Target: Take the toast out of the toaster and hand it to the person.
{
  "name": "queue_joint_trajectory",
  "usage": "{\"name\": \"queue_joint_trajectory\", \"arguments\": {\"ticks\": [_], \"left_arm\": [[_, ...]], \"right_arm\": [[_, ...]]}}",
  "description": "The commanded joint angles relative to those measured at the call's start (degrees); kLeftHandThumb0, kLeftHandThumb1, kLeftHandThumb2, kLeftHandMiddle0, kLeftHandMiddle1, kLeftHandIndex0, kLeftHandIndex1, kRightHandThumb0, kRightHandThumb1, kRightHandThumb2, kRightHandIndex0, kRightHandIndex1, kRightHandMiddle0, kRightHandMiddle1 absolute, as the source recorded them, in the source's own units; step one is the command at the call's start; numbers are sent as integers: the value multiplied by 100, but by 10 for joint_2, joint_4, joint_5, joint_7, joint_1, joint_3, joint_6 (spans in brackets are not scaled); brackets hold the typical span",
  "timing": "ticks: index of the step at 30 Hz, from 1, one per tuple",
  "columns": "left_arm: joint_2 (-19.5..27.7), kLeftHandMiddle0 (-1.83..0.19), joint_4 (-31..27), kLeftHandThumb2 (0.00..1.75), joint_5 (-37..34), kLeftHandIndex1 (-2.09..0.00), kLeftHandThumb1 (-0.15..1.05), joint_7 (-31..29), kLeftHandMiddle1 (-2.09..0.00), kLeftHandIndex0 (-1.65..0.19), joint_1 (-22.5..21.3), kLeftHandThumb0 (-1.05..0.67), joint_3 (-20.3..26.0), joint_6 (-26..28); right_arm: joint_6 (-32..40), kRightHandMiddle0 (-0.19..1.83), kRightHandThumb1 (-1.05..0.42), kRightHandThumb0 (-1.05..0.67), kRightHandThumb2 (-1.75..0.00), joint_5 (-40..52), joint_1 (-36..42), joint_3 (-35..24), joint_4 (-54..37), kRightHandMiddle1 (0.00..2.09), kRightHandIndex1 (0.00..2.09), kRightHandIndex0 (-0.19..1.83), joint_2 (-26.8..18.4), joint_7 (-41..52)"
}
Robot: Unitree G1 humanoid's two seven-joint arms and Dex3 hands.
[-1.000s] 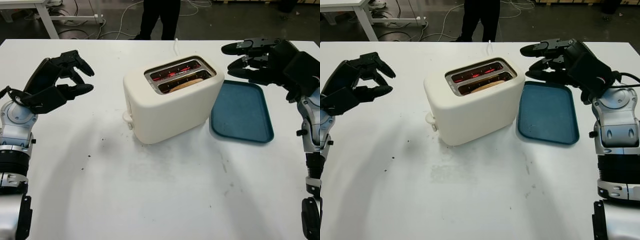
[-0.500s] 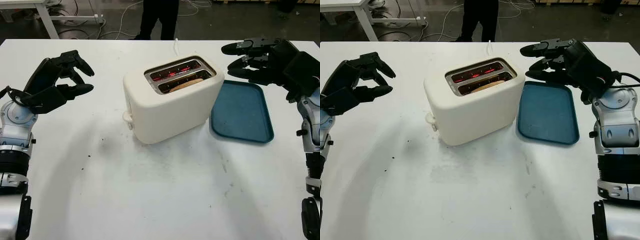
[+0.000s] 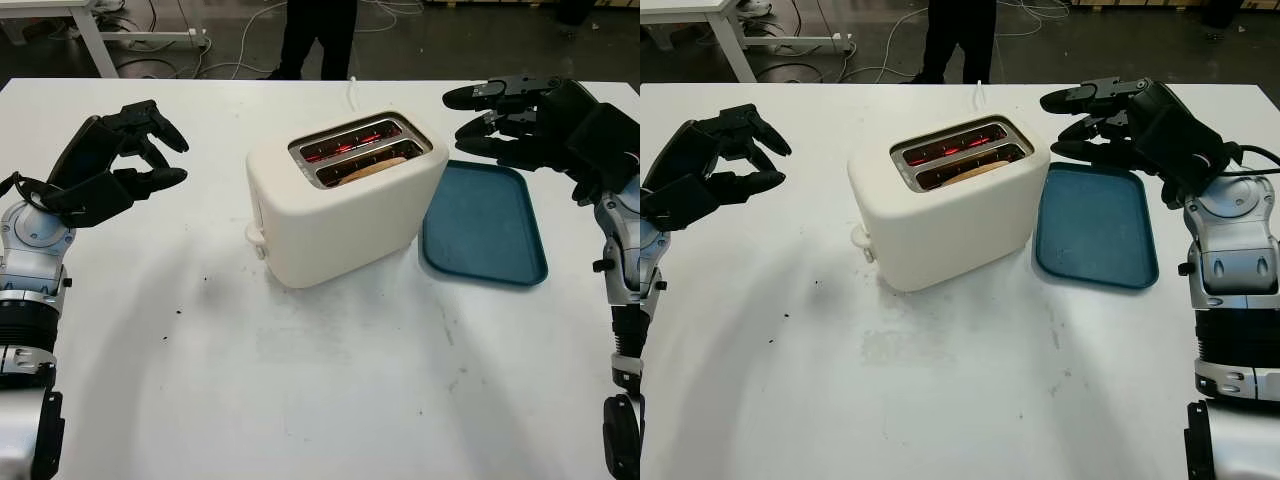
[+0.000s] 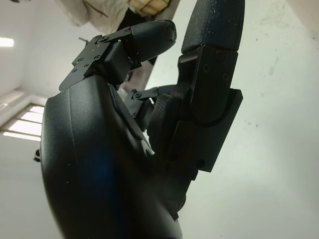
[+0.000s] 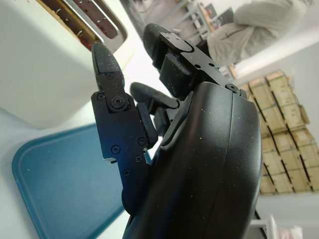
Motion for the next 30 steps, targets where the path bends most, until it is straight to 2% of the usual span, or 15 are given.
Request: {"name": "queue_joint_trajectory", "arguments": {"ticks": [1, 30], "left_arm": [[2, -62, 1, 27, 1, -135, 92, 1, -136, -45, -6, -105, 0, -4], [2, -63, -4, 26, 1, -135, 92, 2, -136, -45, -1, -105, 1, 1]], "right_arm": [[-4, 77, -86, -33, 0, 2, -8, 1, -3, 6, 96, 41, 1, -1], [9, 76, -85, -34, 0, 7, -5, -3, -9, 7, 98, 39, 4, -4]]}}
